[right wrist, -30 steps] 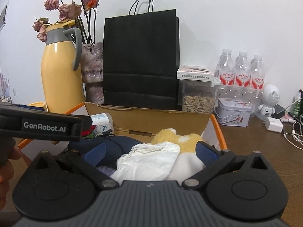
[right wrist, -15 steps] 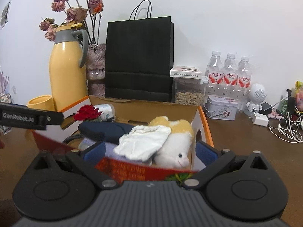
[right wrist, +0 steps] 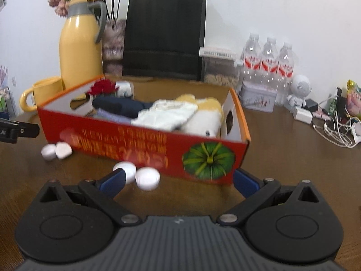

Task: Organize objects
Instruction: 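Withdraw both grippers from the box back over the table, then grasp a white bottle cap with each gripper, then lower both white caps into the box and open both grippers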

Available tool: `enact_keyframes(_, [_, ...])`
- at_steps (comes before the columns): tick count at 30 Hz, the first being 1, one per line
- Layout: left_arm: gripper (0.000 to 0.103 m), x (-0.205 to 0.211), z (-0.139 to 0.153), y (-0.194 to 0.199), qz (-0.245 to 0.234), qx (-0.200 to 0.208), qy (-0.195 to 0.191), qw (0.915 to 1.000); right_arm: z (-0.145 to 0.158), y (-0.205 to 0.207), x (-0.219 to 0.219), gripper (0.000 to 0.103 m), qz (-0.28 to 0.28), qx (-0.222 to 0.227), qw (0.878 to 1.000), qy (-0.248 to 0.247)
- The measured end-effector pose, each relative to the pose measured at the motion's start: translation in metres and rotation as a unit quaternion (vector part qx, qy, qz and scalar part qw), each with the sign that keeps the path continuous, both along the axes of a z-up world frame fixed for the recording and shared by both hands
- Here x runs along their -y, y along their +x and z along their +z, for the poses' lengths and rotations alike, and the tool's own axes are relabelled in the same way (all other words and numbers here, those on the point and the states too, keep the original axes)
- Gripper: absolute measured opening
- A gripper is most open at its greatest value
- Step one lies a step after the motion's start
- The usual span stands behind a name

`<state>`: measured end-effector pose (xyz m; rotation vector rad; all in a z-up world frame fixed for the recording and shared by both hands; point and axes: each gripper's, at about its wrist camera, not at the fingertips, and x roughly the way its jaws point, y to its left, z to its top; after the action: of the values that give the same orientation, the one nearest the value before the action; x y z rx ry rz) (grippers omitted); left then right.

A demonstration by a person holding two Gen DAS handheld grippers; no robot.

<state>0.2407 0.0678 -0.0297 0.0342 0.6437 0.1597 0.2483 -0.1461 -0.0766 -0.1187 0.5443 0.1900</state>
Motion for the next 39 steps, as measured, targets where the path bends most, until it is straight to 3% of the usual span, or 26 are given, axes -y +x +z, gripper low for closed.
enact_keyframes(7, [0.103,0.003,-0.026,0.014,-0.004,-0.059,0.006,0.9983,-0.016,0.011,-0.007,0.099,-0.001,-0.037,0.999,-0.017])
enact_keyframes(15, [0.102,0.000,-0.031,0.023,0.002,-0.051,-0.005,0.9987,-0.021,0.025,-0.012,0.083,0.006,-0.057,0.998,0.008])
enact_keyframes(21, [0.085,0.002,-0.030,0.025,-0.014,-0.039,-0.018,0.9990,-0.020,0.029,-0.017,0.065,0.020,-0.058,0.998,0.022])
enact_keyframes(23, [0.064,0.005,-0.029,0.023,-0.026,-0.034,-0.024,0.9988,-0.020,0.030,-0.018,0.058,0.022,-0.056,0.998,0.024])
enact_keyframes(24, [0.055,0.005,-0.028,0.022,-0.032,-0.031,-0.030,0.9985,-0.019,0.030,-0.018,0.050,0.023,-0.055,0.998,0.025])
enact_keyframes(25, [0.034,0.006,-0.027,0.022,-0.038,-0.029,-0.034,0.9983,-0.019,0.030,-0.019,0.043,0.025,-0.054,0.998,0.027])
enact_keyframes(26, [0.027,0.007,-0.026,0.021,-0.041,-0.027,-0.034,0.9982,-0.019,0.030,-0.019,0.034,0.026,-0.053,0.998,0.027])
enact_keyframes(27, [0.027,0.008,-0.025,0.020,-0.042,-0.025,-0.033,0.9983,-0.019,0.030,-0.020,0.029,0.028,-0.052,0.998,0.028])
enact_keyframes(32, [0.027,0.009,-0.021,0.012,-0.036,-0.008,-0.035,0.9987,-0.016,0.023,-0.017,0.029,0.032,-0.042,0.998,0.039])
enact_keyframes(39, [0.027,0.021,0.008,-0.010,-0.053,0.048,-0.025,0.9971,0.007,0.001,-0.013,0.029,0.045,0.002,0.997,0.056])
